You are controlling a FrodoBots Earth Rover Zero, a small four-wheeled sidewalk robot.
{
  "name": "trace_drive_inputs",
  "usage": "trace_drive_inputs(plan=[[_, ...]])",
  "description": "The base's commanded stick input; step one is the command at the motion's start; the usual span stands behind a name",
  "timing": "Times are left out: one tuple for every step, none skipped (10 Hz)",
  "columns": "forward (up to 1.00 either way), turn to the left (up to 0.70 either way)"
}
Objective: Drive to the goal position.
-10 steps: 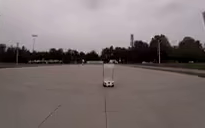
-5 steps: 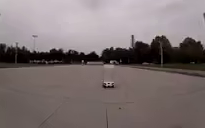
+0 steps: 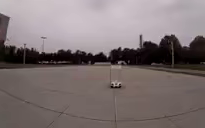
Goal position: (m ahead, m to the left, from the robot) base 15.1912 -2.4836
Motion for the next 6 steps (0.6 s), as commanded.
trace_drive_inputs(plan=[[1.00,0.06],[1.00,0.00],[1.00,0.00],[1.00,0.00],[1.00,0.00],[1.00,0.00]])
